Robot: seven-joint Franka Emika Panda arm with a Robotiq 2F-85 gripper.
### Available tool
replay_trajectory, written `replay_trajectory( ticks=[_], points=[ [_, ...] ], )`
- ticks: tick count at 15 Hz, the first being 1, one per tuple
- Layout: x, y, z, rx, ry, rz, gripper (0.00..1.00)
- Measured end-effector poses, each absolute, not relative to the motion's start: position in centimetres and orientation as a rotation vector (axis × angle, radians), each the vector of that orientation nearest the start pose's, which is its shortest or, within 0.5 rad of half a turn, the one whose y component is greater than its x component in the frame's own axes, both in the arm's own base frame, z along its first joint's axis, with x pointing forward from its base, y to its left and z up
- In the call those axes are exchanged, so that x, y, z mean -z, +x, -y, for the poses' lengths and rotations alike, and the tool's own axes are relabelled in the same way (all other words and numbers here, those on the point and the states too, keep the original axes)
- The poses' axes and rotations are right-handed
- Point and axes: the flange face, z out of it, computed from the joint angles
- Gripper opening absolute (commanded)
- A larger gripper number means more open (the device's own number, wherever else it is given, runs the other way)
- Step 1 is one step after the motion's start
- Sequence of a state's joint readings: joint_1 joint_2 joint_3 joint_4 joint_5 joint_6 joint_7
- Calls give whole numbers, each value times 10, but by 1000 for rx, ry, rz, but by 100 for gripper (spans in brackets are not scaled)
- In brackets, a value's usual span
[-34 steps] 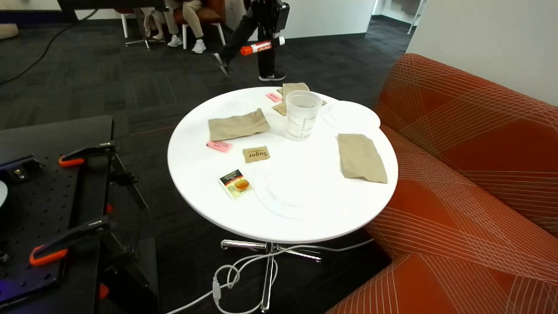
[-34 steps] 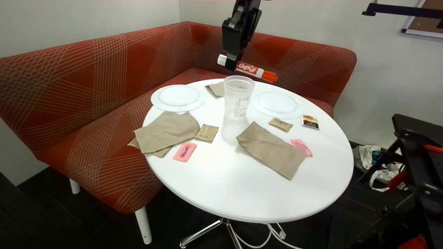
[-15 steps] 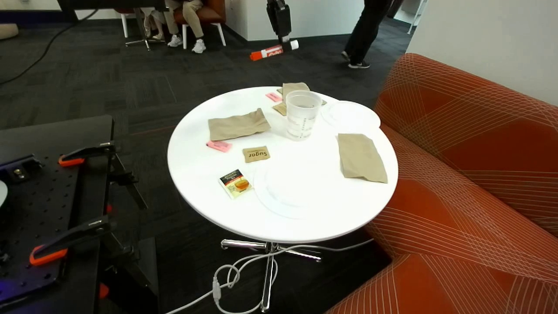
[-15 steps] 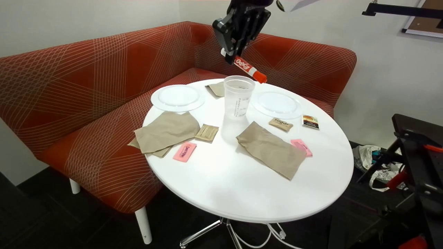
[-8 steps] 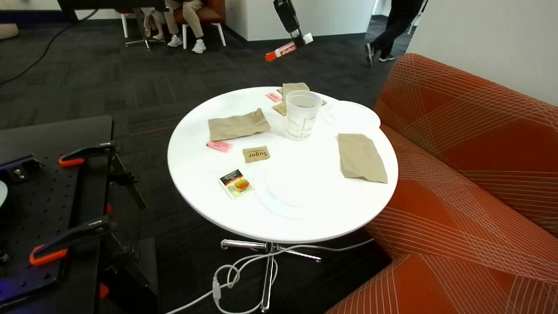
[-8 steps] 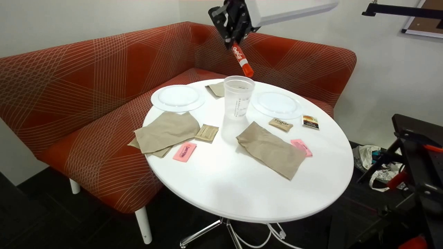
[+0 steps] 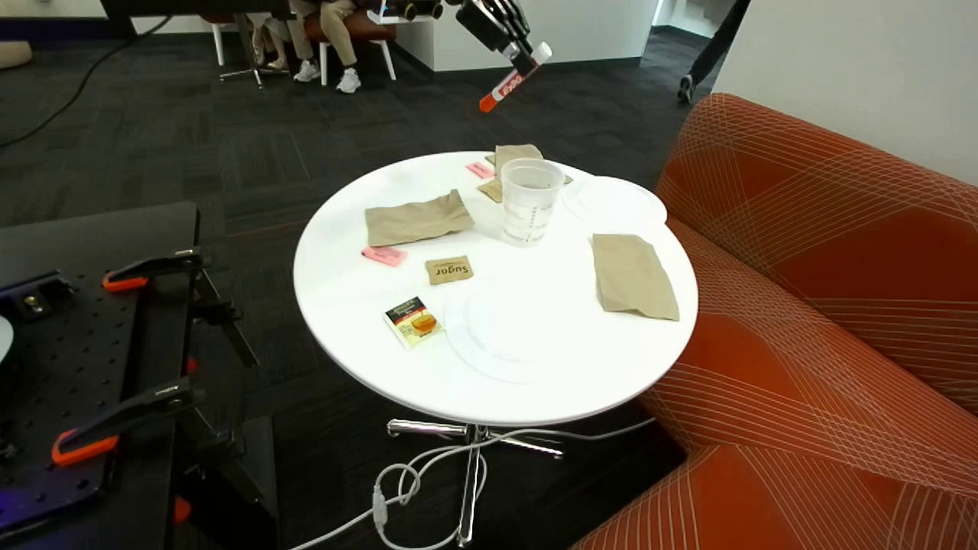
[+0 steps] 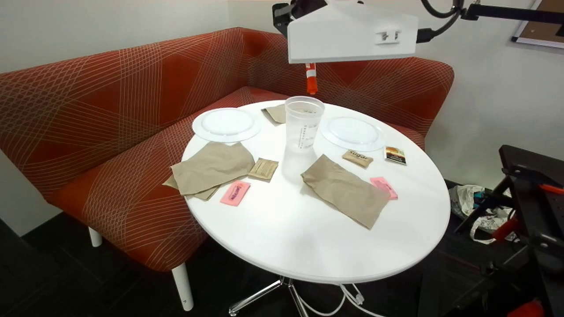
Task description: Put the marker in the cup
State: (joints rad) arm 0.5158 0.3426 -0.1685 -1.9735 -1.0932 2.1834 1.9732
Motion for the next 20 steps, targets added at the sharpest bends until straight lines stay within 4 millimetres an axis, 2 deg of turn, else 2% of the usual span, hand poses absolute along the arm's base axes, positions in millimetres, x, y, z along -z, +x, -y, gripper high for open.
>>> replay_trajectory(
  ticks=[6,7,8,13,14,17,20],
  points=[
    [-296,575,-181,1636,-2880,-1778,5],
    [-293,575,-180,1655,-2883,-1804,20],
    [-290,576,-179,1663,-2891,-1825,20],
    [-283,580,-176,1660,-2902,-1848,20],
    [-283,580,-177,1660,-2902,-1848,5],
    [-284,581,-179,1692,-2905,-1808,5],
    [-287,585,-180,1801,-2905,-1705,5]
  ],
)
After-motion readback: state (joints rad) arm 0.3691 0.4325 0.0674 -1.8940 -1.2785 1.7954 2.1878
